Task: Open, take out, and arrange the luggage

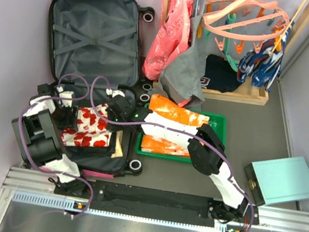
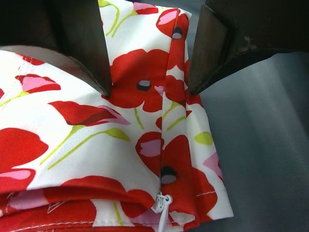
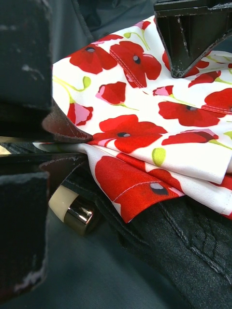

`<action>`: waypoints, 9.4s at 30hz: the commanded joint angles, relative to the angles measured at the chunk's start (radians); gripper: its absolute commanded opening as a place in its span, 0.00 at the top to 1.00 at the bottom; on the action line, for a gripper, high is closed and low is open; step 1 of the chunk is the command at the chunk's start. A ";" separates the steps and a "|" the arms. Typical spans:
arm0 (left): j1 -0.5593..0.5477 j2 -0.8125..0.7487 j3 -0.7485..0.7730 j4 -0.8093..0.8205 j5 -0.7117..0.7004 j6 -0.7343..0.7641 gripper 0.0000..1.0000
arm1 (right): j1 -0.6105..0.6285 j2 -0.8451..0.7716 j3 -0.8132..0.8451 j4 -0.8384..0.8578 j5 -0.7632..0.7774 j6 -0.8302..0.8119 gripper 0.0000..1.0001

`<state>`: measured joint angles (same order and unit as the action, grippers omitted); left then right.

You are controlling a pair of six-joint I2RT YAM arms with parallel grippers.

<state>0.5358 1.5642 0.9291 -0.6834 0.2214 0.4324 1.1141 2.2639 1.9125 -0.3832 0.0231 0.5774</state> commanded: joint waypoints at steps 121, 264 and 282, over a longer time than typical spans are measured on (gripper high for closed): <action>0.043 -0.210 0.039 0.002 -0.042 0.091 1.00 | 0.179 -0.031 0.178 -0.077 0.290 -0.180 0.54; -0.099 0.140 0.108 -0.145 0.328 0.035 0.19 | -0.020 0.194 0.327 -0.238 -0.049 0.019 0.80; -0.096 -0.159 0.214 -0.263 0.444 0.071 1.00 | 0.038 -0.109 0.292 -0.192 0.178 -0.149 1.00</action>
<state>0.4381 1.5120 1.0786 -0.9142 0.6167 0.4999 1.1240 2.3264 2.1902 -0.6609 0.1444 0.4969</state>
